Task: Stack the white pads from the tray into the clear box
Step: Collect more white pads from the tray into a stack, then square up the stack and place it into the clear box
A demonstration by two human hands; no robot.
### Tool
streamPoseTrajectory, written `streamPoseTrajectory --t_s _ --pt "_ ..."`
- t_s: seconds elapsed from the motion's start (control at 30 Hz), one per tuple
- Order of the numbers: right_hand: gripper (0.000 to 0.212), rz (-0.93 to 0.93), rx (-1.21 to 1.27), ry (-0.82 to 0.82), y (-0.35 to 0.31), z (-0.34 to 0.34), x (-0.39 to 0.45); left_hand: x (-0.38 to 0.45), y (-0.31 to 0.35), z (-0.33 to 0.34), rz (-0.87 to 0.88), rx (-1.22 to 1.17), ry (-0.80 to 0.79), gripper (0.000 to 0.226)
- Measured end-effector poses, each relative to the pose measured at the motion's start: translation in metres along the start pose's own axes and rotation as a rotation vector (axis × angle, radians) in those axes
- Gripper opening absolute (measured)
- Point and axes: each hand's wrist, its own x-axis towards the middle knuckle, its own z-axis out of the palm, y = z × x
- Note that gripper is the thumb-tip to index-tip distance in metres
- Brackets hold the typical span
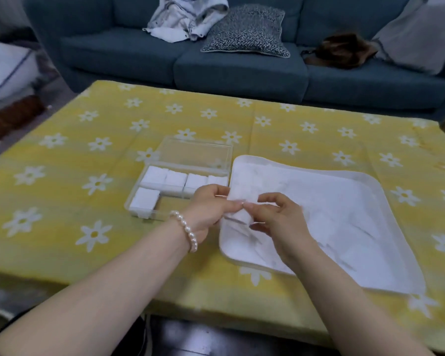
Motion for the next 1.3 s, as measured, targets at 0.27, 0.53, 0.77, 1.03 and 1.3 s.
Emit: streamPoseTrajectory --t_s 0.27,0.53,0.77,1.03,1.3 --pt "0.026 0.145 -0.071 -0.04 -0.004 0.097 0.044 0.003 0.022 -0.099 0.183 0.131 0.263 0.017" --pt "0.025 0.319 -0.473 -0.102 0.009 0.133 0.072 0.022 -0.008 -0.145 0.214 0.731 0.354 0.007" --pt "0.02 0.153 -0.714 -0.063 0.028 0.155 0.077 0.024 -0.022 -0.141 0.222 0.96 0.353 0.004" --pt "0.031 0.019 -0.983 0.04 0.037 0.161 0.063 0.031 -0.028 -0.122 0.32 1.351 0.307 0.028" --pt "0.008 -0.331 -0.925 0.008 0.015 0.109 0.037 0.024 -0.01 -0.101 0.276 1.524 0.259 0.03"
